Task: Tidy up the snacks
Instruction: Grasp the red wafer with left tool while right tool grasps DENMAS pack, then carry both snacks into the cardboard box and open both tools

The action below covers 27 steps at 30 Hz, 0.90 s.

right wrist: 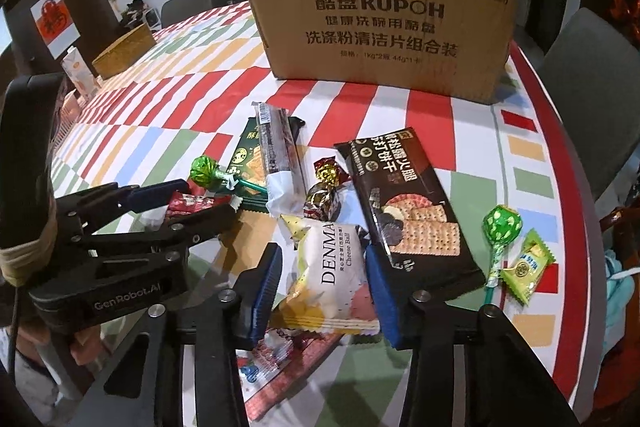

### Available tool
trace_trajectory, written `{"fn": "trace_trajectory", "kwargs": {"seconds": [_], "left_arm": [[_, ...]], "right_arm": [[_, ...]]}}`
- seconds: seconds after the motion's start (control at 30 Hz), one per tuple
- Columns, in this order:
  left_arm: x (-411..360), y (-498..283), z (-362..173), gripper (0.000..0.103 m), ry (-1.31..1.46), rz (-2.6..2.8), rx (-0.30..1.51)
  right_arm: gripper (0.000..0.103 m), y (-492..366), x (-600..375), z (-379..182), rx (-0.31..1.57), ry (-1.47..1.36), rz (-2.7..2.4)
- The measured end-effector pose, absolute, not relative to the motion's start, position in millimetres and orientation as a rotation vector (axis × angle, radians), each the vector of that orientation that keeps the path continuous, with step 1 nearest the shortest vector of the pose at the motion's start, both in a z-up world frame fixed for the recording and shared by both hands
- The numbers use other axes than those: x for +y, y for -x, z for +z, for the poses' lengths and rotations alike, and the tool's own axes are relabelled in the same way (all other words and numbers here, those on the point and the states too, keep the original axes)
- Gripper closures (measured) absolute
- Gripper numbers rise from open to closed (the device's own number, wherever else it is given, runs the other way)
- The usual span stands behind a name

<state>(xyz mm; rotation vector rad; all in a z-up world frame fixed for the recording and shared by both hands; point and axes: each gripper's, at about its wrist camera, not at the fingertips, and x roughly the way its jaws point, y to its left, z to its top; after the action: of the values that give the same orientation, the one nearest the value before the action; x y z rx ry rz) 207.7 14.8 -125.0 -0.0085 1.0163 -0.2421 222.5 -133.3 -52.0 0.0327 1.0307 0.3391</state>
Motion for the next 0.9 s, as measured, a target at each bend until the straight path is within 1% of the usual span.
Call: {"fn": "trace_trajectory", "kwargs": {"seconds": [0.07,0.2,0.43,0.9], "left_arm": [[15.6,-206.0,-124.8,0.057,0.017,-0.241,1.019],[17.5,-201.6,-123.7,0.058,0.035,-0.239,1.033],[18.6,-189.6,-113.6,0.058,0.057,-0.229,1.022],[10.9,-180.2,-59.2,0.058,0.017,-0.214,0.884]], "right_arm": [[0.062,-222.4,-133.2,-53.5,1.034,-0.035,0.343],[0.068,-222.6,-132.4,-53.5,1.029,-0.038,0.348],[0.068,-218.1,-136.3,-47.7,1.004,-0.048,0.355],[0.069,-210.2,-149.0,-5.6,0.882,-0.042,0.355]]}}
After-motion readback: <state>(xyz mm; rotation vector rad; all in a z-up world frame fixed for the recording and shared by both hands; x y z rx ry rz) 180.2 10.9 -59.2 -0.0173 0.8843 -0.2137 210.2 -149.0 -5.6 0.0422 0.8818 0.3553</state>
